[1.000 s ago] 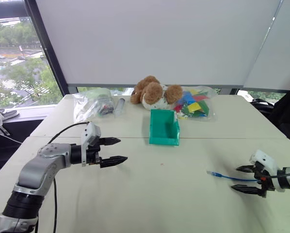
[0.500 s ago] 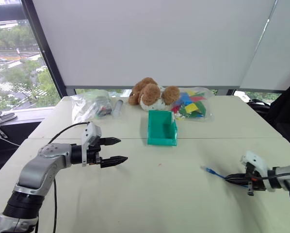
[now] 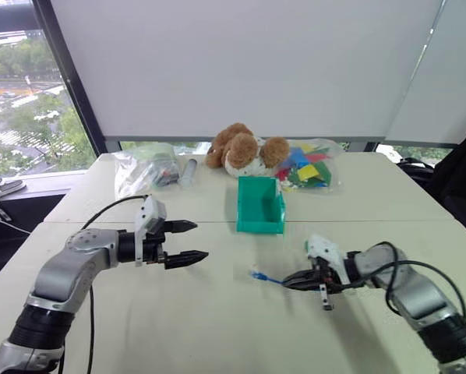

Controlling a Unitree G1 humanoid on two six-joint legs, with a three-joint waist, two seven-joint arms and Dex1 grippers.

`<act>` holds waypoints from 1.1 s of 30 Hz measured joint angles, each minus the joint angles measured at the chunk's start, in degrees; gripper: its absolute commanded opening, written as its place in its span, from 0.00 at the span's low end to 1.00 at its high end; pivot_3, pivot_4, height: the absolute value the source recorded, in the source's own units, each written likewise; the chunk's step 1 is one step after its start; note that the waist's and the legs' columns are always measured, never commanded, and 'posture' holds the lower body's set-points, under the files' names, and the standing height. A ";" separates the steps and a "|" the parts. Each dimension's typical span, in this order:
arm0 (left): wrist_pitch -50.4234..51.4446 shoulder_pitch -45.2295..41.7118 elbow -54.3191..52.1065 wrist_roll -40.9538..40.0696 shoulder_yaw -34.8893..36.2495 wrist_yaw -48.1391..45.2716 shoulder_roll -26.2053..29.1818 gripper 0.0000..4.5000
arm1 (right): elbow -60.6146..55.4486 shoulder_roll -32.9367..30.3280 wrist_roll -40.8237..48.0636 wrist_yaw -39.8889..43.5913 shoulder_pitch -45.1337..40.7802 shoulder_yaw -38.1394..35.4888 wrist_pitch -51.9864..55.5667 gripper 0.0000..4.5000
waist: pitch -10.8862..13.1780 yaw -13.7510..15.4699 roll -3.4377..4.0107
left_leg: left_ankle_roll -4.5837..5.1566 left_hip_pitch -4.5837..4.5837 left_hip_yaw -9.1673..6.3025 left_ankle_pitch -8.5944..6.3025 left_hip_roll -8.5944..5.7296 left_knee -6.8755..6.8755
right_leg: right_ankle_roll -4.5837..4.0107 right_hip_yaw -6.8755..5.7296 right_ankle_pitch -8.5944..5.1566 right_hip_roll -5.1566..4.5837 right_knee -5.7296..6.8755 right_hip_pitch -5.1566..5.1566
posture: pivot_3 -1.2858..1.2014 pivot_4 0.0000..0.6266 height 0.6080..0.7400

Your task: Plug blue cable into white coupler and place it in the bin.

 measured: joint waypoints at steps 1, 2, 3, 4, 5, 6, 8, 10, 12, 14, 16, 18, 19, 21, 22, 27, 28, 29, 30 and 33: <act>0.01 0.07 -0.17 -0.01 0.00 0.08 0.01 1.00 | 0.93 0.49 -0.76 -0.28 -0.51 0.92 -0.19 0.01 | 0.00 -0.01 0.00 | 0.00 -0.08 0.00 0.00 -0.01 0.01 | 0.00 0.00 0.00 0.00 0.01 -0.09 | 0.52 0.24 1.00; 0.02 0.19 -0.55 -0.01 0.00 0.19 0.01 1.00 | 2.08 1.00 -1.57 -0.56 -0.94 1.70 -0.30 0.01 | 0.00 -0.01 0.00 | 0.00 -0.18 0.00 0.01 -0.01 0.02 | 0.00 0.00 0.01 0.00 0.02 -0.20 | 0.52 0.24 1.00; 0.02 0.34 -0.77 -0.01 0.00 0.37 0.01 1.00 | 3.27 1.38 -2.42 -0.89 -1.35 2.48 -0.43 0.01 | 0.00 -0.03 0.00 | -0.01 -0.29 0.01 0.01 -0.02 0.05 | 0.01 0.00 0.01 0.01 0.05 -0.33 | 0.52 0.24 1.00; 0.02 0.60 -0.92 -0.01 0.01 0.57 0.02 1.00 | 3.99 1.72 -2.97 -1.06 -1.57 2.80 -0.64 0.01 | 0.00 -0.07 0.00 | -0.01 -0.35 0.00 0.01 -0.02 0.05 | 0.01 0.00 0.02 0.01 0.06 -0.39 | 0.52 0.24 1.00; 0.04 0.78 -0.92 -0.01 0.00 0.67 0.02 1.00 | 4.04 1.72 -3.25 -1.05 -1.83 3.04 -0.93 0.06 | 0.00 -0.11 0.00 | -0.01 -0.36 0.00 0.01 -0.02 0.05 | 0.02 0.00 0.02 0.02 0.06 -0.39 | 0.52 0.24 1.00; -0.05 0.92 -0.98 0.13 -0.05 0.69 0.03 1.00 | 4.04 1.86 -3.47 -1.08 -1.98 3.16 -1.02 0.13 | -0.01 -0.12 -0.01 | -0.01 -0.36 0.00 0.01 -0.01 0.05 | 0.02 -0.01 0.02 0.04 0.06 -0.39 | 0.52 0.24 1.00; -1.03 1.67 -1.27 1.32 -0.97 0.49 0.06 1.00 | 4.03 2.45 -3.40 -1.44 -2.09 3.03 -0.47 0.30 | -0.01 -0.13 0.00 | -0.01 -0.35 0.00 0.01 -0.02 0.05 | 0.01 -0.01 0.02 0.05 0.06 -0.38 | 0.52 0.24 1.00; -1.54 2.02 -1.25 2.08 -2.69 -0.13 0.00 1.00 | 3.88 2.55 -3.32 -1.52 -2.11 2.84 0.22 0.52 | -0.01 -0.13 0.00 | -0.01 -0.35 0.00 0.01 -0.01 0.05 | 0.01 -0.01 0.02 0.06 0.06 -0.39 | 0.52 0.24 1.00; -2.64 1.57 -0.88 2.85 -4.43 -1.34 -0.97 1.00 | 3.19 2.36 -3.27 -1.49 -2.01 2.57 1.33 0.76 | -0.01 -0.03 0.00 | -0.01 -0.36 0.00 0.01 -0.02 0.05 | 0.01 -0.02 0.02 0.06 0.06 -0.38 | 0.52 0.24 1.00; -3.87 -0.04 0.67 3.92 -6.76 -2.98 -2.32 1.00 | 1.34 2.12 -2.69 -1.56 -1.66 2.23 3.02 0.99 | -0.01 0.24 0.00 | 0.00 -0.39 -0.01 0.02 -0.04 0.09 | 0.01 -0.02 0.01 0.06 0.06 -0.38 | 0.52 0.24 1.00; -5.69 -2.14 2.53 5.21 -9.23 -4.70 -3.78 1.00 | -1.89 1.93 -0.85 -1.82 -1.08 0.52 5.87 1.00 | -0.01 0.34 0.00 | 0.00 -0.40 -0.01 0.02 -0.05 0.11 | 0.01 -0.02 0.02 0.06 0.06 -0.38 | 0.52 0.24 1.00; -7.41 -4.06 4.74 6.36 -11.13 -6.34 -5.17 1.00 | -5.78 0.99 1.21 -2.34 -0.17 -1.81 8.82 1.00 | -0.01 0.43 0.00 | 0.00 -0.40 -0.01 0.01 -0.05 0.11 | 0.02 -0.02 0.02 0.06 0.06 -0.39 | 0.52 0.24 1.00; -8.42 -5.22 6.36 7.00 -12.01 -7.37 -6.01 1.00 | -8.00 -0.04 2.34 -2.64 0.66 -3.28 10.55 1.00 | -0.01 0.70 0.00 | 0.01 -0.41 -0.01 0.01 -0.05 0.11 | 0.02 -0.03 0.02 0.07 0.06 -0.39 | 0.52 0.24 1.00; -10.53 -7.03 9.52 8.48 -13.62 -9.16 -7.04 1.00 | -11.77 -1.40 4.35 -3.30 2.16 -6.44 13.47 1.00 | -0.01 1.02 -0.01 | 0.01 -0.41 -0.01 0.01 -0.05 0.11 | 0.02 -0.03 0.02 0.08 0.06 -0.39 | 0.52 0.24 1.00; -12.15 -8.06 11.80 9.41 -14.39 -10.32 -7.95 1.00 | -13.97 -2.43 5.68 -3.91 3.41 -8.46 15.22 1.00 | -0.01 1.13 -0.01 | 0.01 -0.41 -0.01 0.01 -0.05 0.11 | 0.01 -0.03 0.02 0.08 0.05 -0.39 | 0.52 0.24 1.00; -18.61 -11.16 22.03 13.74 -18.48 -15.35 -11.52 1.00 | -22.16 -4.99 10.25 -7.40 8.55 -16.74 21.11 1.00 | -0.01 1.22 -0.02 | 0.03 -0.44 -0.01 0.01 -0.05 0.14 | 0.01 -0.03 0.01 0.08 0.04 -0.39 | 0.52 0.24 1.00; -19.70 -11.86 24.10 14.29 -18.76 -16.13 -12.68 1.00 | -23.48 -5.19 10.86 -8.28 9.44 -18.15 21.97 1.00 | -0.01 1.23 -0.02 | 0.03 -0.45 -0.02 0.01 -0.05 0.15 | 0.01 -0.03 0.01 0.08 0.04 -0.39 | 0.52 0.24 1.00; -21.00 -12.51 26.01 15.06 -19.21 -16.82 -13.59 1.00 | -24.62 -5.22 11.52 -9.09 9.96 -19.26 22.77 1.00 | -0.01 1.22 -0.03 | 0.03 -0.45 -0.02 0.01 -0.05 0.16 | 0.01 -0.04 0.01 0.08 0.04 -0.39 | 0.52 0.24 1.00; -22.38 -13.64 28.31 15.81 -19.90 -17.34 -14.69 1.00 | -25.82 -5.33 12.09 -10.04 10.97 -20.43 23.55 1.00 | -0.01 1.23 -0.03 | 0.03 -0.45 -0.02 0.01 -0.05 0.16 | 0.01 -0.04 0.01 0.08 0.04 -0.39 | 0.52 0.24 1.00; -25.90 -16.10 34.25 17.67 -20.64 -18.63 -17.69 1.00 | -28.35 -5.32 13.19 -12.43 12.59 -22.01 25.22 1.00 | -0.01 1.17 -0.03 | 0.04 -0.46 -0.02 0.00 -0.05 0.17 | 0.01 -0.04 0.01 0.08 0.04 -0.39 | 0.52 0.24 1.00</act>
